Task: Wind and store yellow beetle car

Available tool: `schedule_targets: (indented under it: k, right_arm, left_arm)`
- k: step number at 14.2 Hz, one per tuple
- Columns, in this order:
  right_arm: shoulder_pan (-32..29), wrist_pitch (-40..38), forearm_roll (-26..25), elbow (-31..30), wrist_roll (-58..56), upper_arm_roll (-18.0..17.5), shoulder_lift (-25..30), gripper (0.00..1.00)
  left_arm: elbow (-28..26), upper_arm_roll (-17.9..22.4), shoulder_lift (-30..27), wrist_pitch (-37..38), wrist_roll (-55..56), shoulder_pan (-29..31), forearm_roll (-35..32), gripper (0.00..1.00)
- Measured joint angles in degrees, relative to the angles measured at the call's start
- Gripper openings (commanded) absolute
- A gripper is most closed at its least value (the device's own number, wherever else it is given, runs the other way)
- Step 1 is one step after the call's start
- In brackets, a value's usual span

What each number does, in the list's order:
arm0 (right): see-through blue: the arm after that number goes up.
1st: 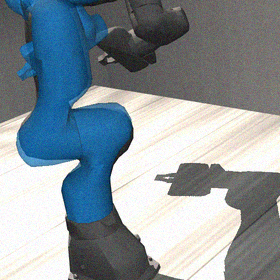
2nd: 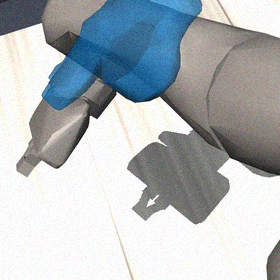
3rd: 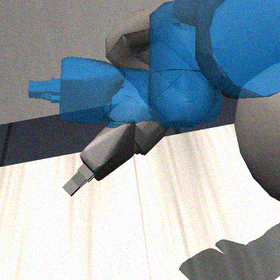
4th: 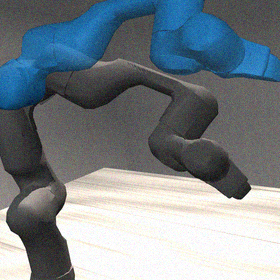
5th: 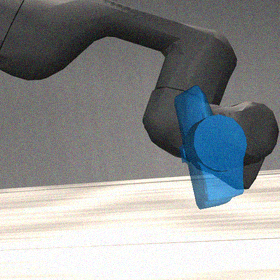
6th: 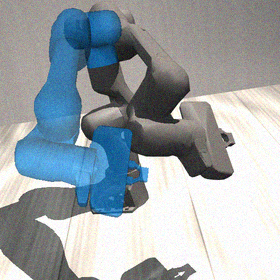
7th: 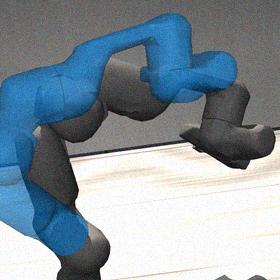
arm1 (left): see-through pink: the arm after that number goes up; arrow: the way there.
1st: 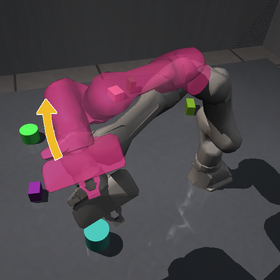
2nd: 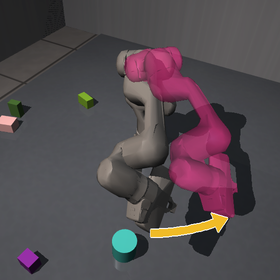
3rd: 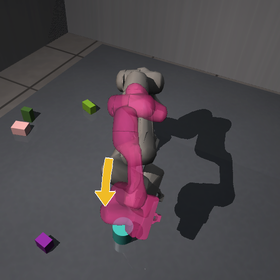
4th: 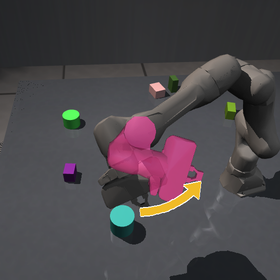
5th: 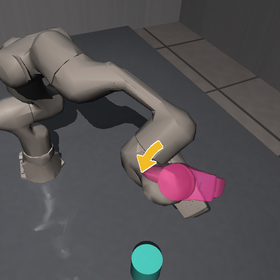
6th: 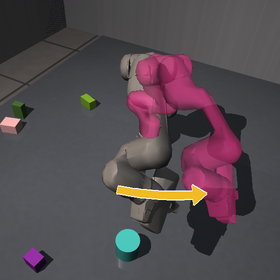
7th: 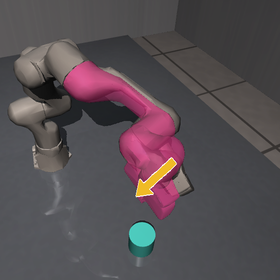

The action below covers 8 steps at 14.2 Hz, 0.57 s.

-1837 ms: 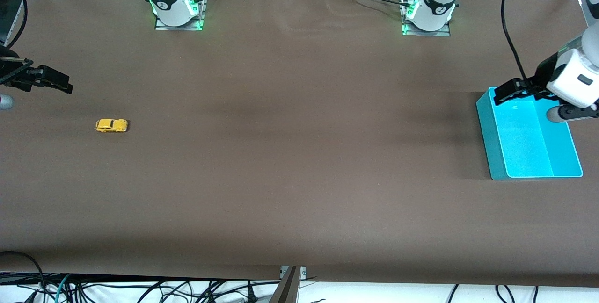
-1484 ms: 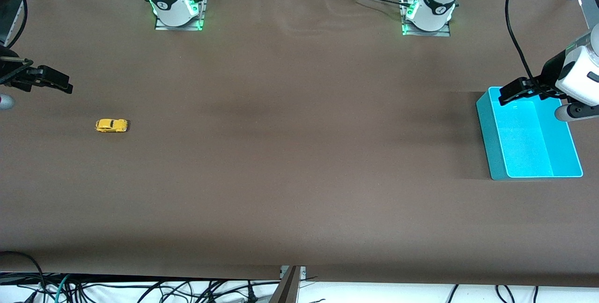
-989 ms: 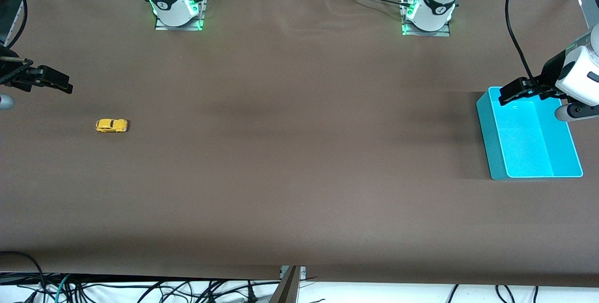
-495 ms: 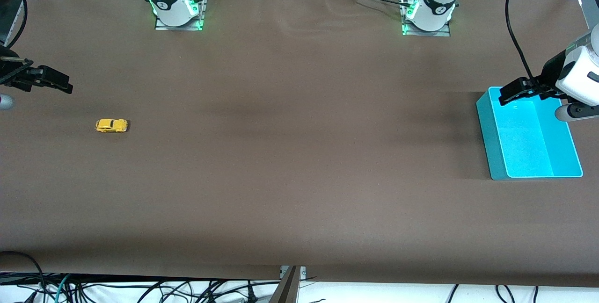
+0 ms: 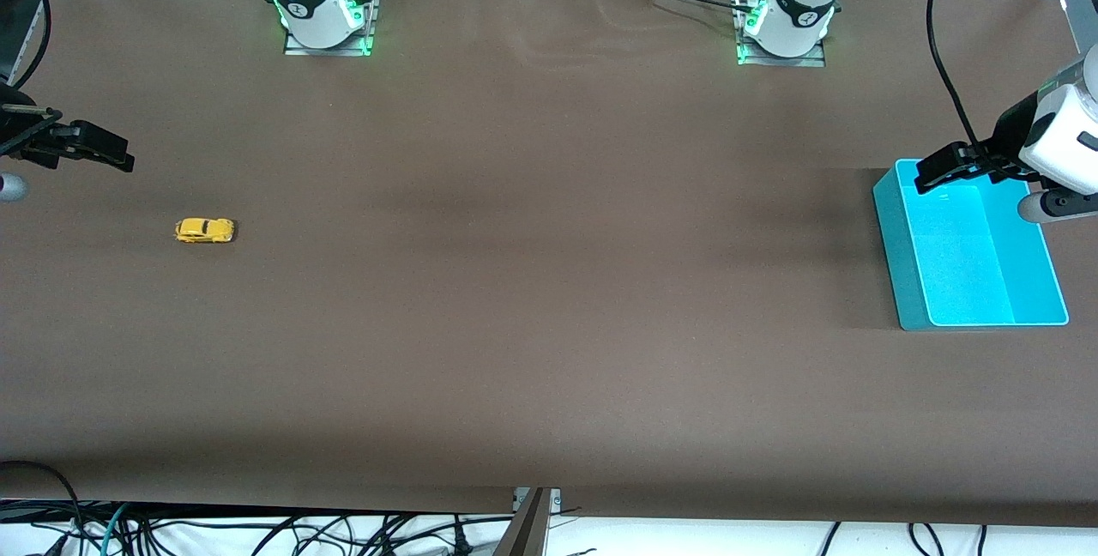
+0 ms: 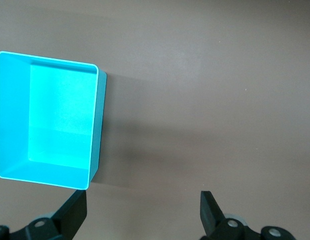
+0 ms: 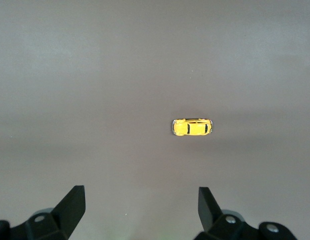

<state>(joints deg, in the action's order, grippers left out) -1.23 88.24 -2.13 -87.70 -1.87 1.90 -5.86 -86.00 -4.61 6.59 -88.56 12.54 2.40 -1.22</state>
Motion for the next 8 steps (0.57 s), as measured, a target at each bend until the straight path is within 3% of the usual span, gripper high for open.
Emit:
schedule_targets:
  k: [8]
  right_arm:
    - [1.2,0.0,0.0,0.0,0.0,-0.1,-0.3,1.0]
  left_arm:
    - [0.0,0.0,0.0,0.0,0.0,0.1,0.0,1.0]
